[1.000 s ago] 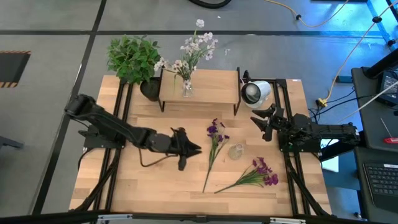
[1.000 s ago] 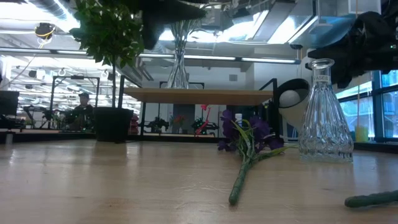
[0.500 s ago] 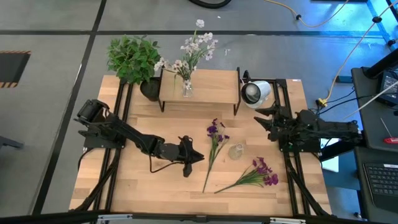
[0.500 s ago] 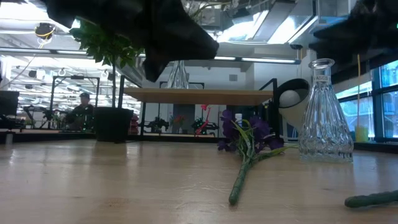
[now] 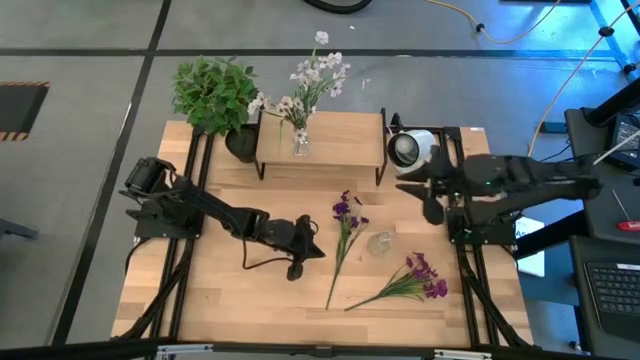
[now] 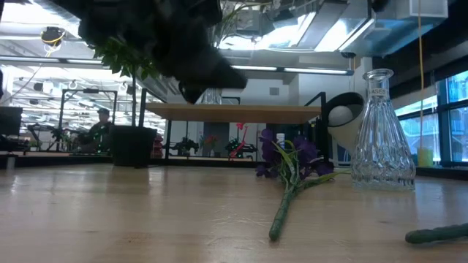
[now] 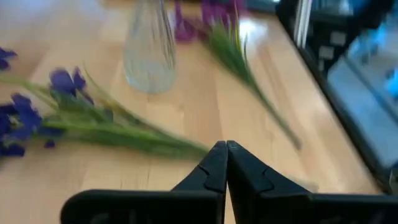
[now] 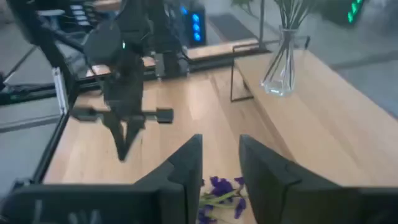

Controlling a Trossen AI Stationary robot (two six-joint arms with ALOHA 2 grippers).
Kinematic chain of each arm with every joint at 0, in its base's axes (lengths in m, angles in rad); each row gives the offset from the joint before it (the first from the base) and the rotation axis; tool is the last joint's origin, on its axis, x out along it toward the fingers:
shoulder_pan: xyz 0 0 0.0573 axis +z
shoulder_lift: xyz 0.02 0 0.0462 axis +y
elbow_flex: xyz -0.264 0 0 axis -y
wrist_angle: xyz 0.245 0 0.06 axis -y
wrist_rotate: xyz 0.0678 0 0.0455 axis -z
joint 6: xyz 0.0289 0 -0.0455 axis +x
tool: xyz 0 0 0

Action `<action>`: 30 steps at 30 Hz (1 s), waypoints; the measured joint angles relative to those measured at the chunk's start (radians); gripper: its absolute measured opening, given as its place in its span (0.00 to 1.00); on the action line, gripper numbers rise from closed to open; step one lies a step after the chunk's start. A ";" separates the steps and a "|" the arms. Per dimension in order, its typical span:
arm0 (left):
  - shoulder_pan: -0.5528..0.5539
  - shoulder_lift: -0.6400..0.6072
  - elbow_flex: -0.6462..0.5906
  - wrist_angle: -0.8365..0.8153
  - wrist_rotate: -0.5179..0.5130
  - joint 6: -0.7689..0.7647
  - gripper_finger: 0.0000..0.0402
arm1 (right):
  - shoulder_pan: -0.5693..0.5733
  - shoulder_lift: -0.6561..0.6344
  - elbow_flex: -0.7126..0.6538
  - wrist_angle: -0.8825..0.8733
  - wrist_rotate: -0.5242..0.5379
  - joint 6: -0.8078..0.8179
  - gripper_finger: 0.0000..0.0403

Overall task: Pick and place flowers into a vace then onto a shelf
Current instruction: Put the pink flowers into the transparent vase

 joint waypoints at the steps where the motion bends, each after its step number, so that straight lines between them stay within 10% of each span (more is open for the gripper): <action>1: 0.008 0.000 0.000 -0.027 0.023 0.018 0.01 | 0.011 0.054 0.062 -0.039 0.014 0.046 0.24; 15: 0.087 0.000 0.000 -0.343 0.278 0.287 0.01 | 0.311 0.707 0.724 -0.714 -0.071 1.022 0.01; 25: 0.136 0.000 0.000 -0.444 0.280 0.445 0.01 | 0.564 0.974 0.798 -0.742 -0.076 1.960 0.02; 30: 0.157 0.000 0.000 -0.444 0.280 0.462 0.01 | 0.606 1.095 0.798 -0.741 -0.076 2.088 0.02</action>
